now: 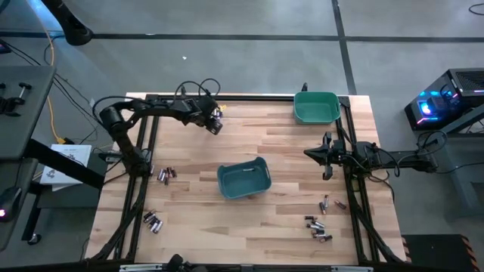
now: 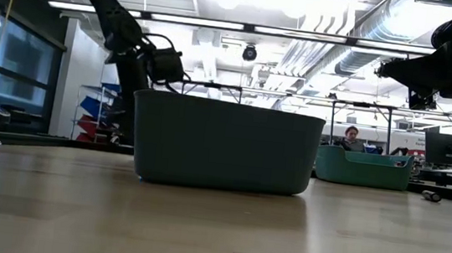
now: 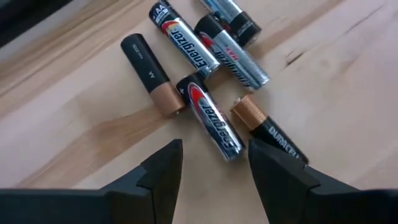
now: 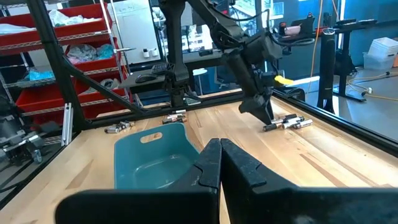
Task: Sort batteries
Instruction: Put the silver battery into the blue bin
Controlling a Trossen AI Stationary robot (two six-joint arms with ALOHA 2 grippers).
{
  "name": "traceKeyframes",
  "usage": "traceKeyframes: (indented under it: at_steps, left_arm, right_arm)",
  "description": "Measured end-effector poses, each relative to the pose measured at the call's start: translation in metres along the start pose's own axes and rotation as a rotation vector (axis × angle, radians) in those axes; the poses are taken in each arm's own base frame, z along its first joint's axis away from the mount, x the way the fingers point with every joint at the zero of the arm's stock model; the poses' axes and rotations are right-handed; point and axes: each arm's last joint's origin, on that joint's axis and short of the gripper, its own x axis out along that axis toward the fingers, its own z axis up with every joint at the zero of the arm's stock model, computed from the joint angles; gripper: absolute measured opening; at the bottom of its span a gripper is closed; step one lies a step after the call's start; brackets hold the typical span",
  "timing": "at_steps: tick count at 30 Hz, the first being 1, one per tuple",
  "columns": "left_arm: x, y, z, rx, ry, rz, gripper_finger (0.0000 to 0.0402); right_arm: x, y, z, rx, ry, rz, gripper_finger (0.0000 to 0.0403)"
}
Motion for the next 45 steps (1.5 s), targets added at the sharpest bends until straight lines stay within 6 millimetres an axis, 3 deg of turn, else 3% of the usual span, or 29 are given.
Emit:
traceKeyframes:
  at_steps: [14, 25, 29, 36, 40, 45]
  left_arm:
    - [0.009, -0.001, 0.000, 0.009, -0.006, 0.018, 0.0160]
    - [-0.002, 0.000, -0.005, 0.069, 0.052, 0.016, 0.0028]
    - [-0.019, 0.001, -0.008, 0.086, 0.060, 0.045, 0.0026]
    - [-0.077, -0.002, -0.011, 0.153, -0.040, 0.051, 0.0034]
    - [-0.110, -0.030, -0.016, 0.250, -0.170, -0.120, 0.0027]
    - [-0.137, -0.090, -0.036, 0.568, -0.314, -0.445, 0.0026]
  right_arm:
    - [0.000, 0.000, 0.000, 0.000, 0.000, 0.000, 0.0000]
    - [0.000, 0.000, 0.000, 0.000, 0.000, 0.000, 0.0000]
    - [0.000, 0.000, 0.000, 0.000, 0.000, 0.000, 0.0000]
    - [0.000, 0.000, 0.000, 0.000, 0.000, 0.000, 0.0000]
    - [0.000, 0.000, 0.000, 0.000, 0.000, 0.000, 0.0000]
    - [0.000, 0.000, 0.000, 0.000, 0.000, 0.000, 0.0000]
